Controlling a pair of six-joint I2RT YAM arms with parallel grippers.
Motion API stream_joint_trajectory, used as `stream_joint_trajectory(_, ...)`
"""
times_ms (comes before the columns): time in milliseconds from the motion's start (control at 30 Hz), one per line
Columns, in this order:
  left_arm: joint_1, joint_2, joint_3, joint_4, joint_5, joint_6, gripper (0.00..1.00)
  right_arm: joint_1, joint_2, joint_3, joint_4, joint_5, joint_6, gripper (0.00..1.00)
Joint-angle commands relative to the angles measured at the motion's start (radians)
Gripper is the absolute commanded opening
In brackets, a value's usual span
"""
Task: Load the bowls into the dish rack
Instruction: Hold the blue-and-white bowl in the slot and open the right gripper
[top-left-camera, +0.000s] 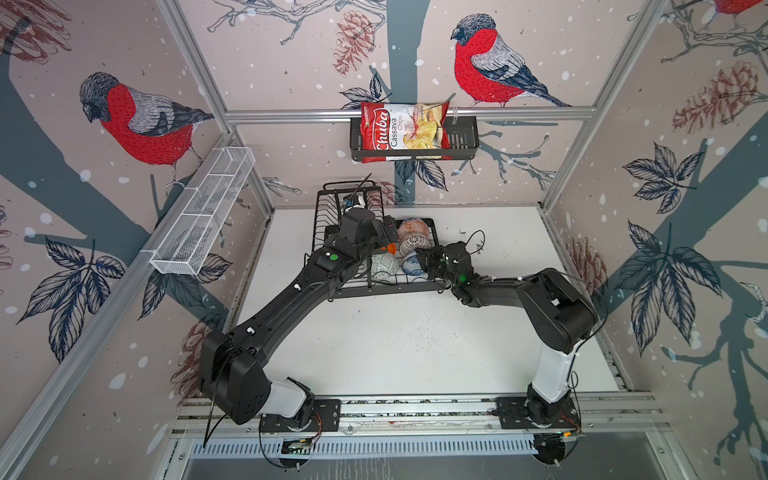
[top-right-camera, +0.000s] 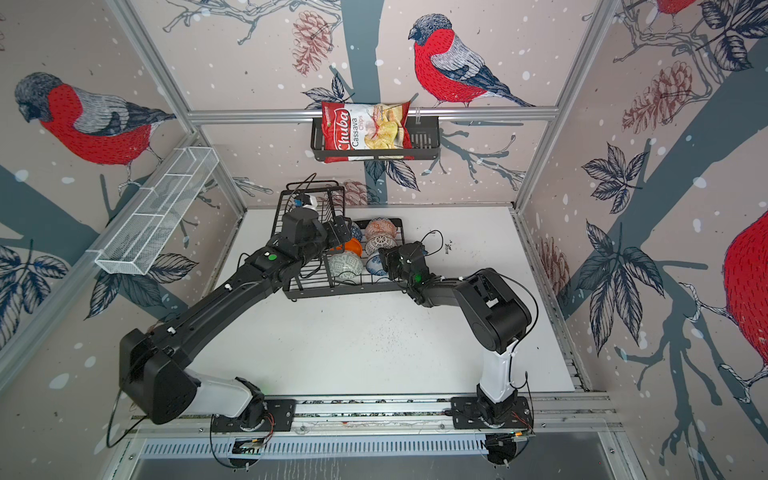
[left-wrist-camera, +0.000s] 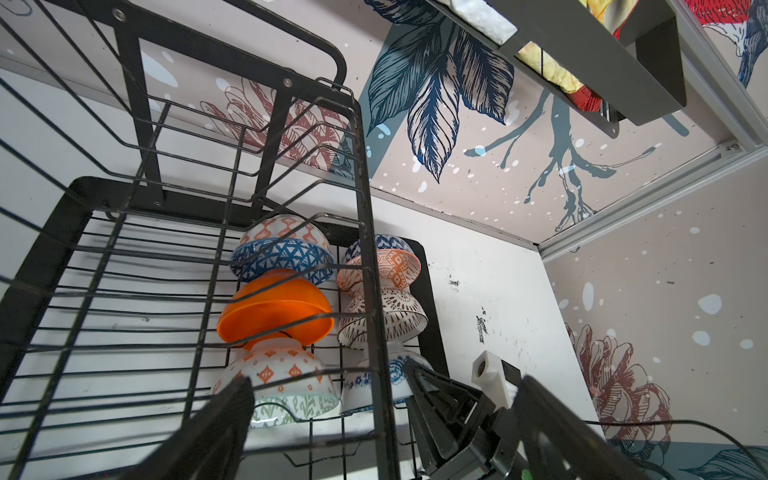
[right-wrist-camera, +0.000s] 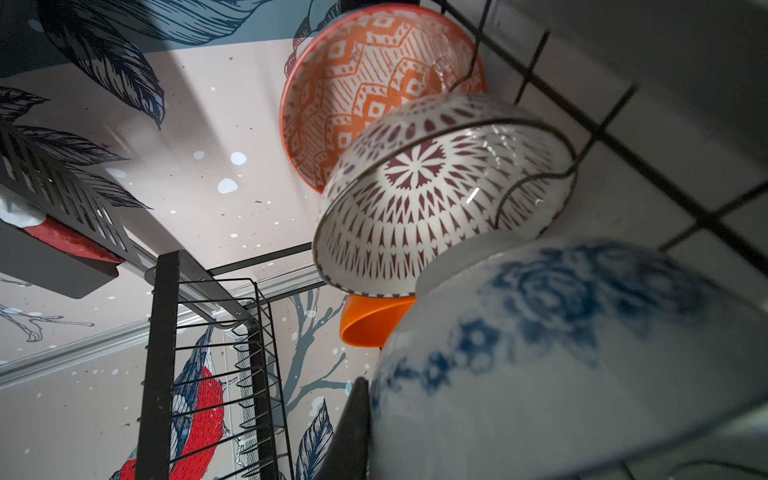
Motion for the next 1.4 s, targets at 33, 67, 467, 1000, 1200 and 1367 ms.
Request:
stream_joint_trajectory(33,0.001,-0.005,-0.010,-0.018,0.014,-0.016,0.98,-0.001,-0.003,-0.008,-0.050,-0.013,0.013,0.18)
stream_joint_trajectory(67,0.002,-0.007,-0.013,-0.017,0.014,-0.018,0.98,0.000,-0.001,-0.012,-0.047,-0.014,0.014,0.18)
stream_joint_trajectory(467,0.001,-0.035,-0.039,-0.020,0.002,-0.023,0.98,0.002,0.001,0.008,-0.063,-0.024,0.013,0.25)
stream_joint_trajectory(1000,0.002,-0.048,-0.038,-0.022,-0.014,-0.026,0.98,-0.009,-0.009,0.041,-0.090,-0.036,-0.022,0.34)
stream_joint_trajectory(1200,0.003,-0.043,-0.035,-0.017,-0.009,-0.032,0.98,-0.017,-0.009,0.037,-0.087,-0.047,-0.020,0.34)
stream_joint_trajectory(1367,0.004,-0.039,-0.027,-0.017,-0.013,-0.032,0.98,-0.024,-0.016,0.042,-0.094,-0.051,-0.031,0.35)
